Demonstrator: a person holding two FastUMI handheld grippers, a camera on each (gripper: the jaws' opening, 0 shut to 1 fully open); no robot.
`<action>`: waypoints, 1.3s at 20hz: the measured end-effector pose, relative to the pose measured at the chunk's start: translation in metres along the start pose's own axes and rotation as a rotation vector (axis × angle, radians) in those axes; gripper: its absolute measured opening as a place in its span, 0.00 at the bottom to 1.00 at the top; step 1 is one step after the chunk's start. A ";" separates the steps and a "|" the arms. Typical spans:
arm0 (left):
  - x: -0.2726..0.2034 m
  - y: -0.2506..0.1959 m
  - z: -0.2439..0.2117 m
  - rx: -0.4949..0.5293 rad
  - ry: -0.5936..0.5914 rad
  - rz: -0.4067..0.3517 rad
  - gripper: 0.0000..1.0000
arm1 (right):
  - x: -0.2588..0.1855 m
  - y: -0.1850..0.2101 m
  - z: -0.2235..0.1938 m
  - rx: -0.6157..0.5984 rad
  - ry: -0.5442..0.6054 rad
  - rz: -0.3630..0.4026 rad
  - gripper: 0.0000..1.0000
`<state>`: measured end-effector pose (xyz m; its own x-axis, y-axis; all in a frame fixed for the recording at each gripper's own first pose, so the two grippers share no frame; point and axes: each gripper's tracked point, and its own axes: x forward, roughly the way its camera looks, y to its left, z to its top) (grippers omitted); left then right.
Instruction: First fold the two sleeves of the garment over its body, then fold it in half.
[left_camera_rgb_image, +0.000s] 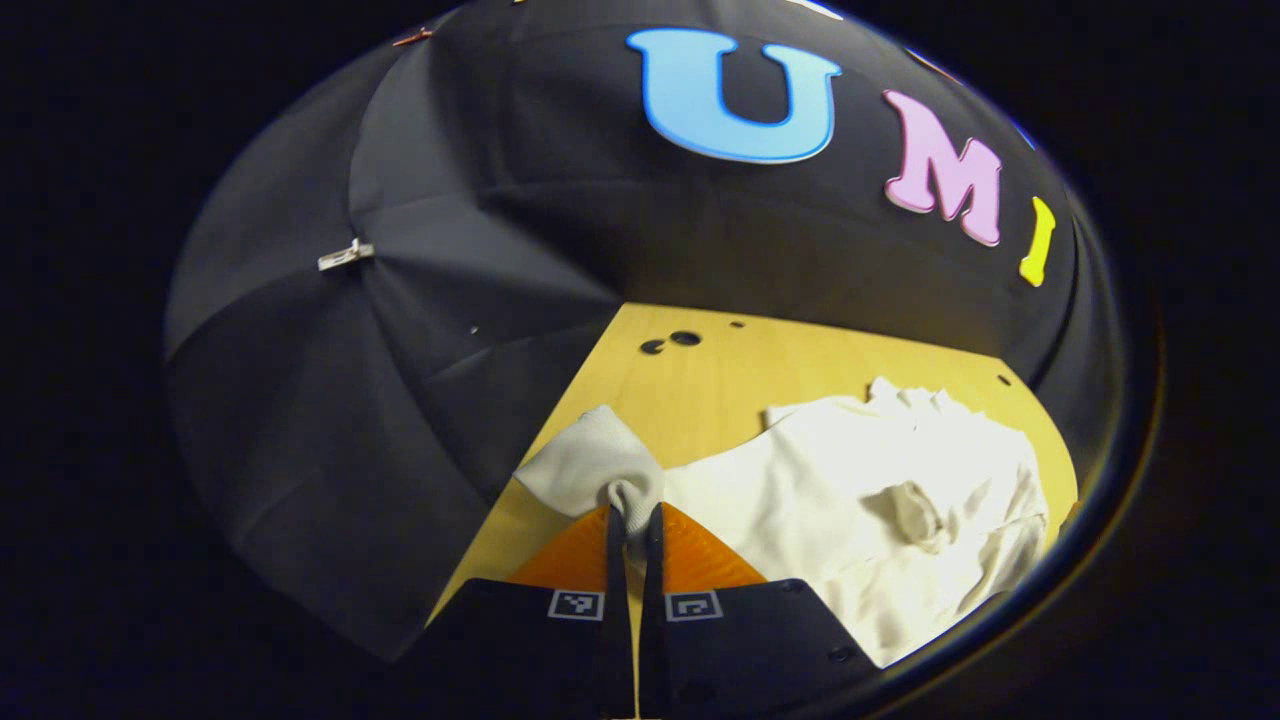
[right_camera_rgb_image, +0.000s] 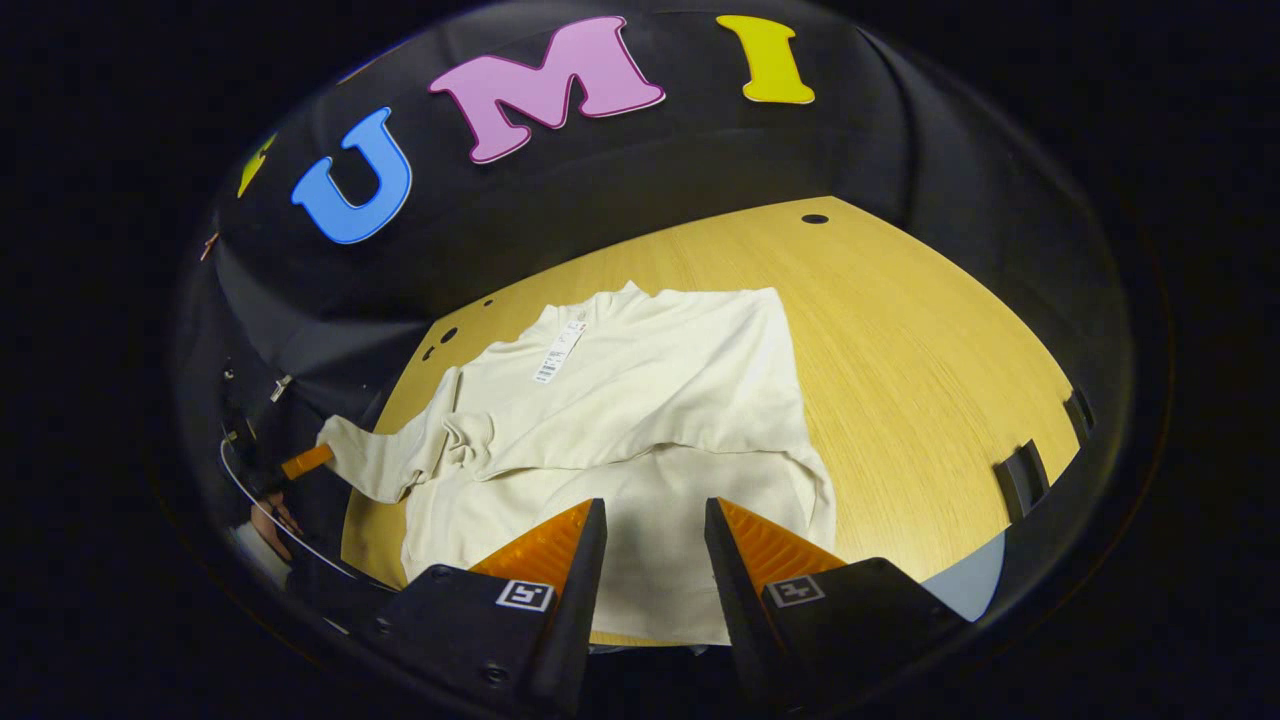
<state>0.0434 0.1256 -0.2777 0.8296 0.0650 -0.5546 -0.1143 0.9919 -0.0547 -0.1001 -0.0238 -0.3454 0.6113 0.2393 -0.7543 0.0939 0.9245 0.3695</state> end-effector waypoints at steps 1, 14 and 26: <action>-0.004 -0.016 0.011 -0.001 -0.018 -0.026 0.07 | 0.000 -0.004 0.001 0.005 -0.002 -0.003 0.62; -0.021 -0.201 0.046 0.032 -0.044 -0.255 0.07 | -0.004 -0.057 0.017 0.053 -0.004 -0.024 0.62; 0.013 -0.325 -0.022 0.178 0.039 -0.349 0.08 | 0.004 -0.087 0.033 0.074 0.007 -0.030 0.48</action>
<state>0.0795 -0.1987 -0.2858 0.7798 -0.2799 -0.5599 0.2703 0.9573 -0.1022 -0.0801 -0.1126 -0.3629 0.6021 0.2139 -0.7693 0.1704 0.9068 0.3855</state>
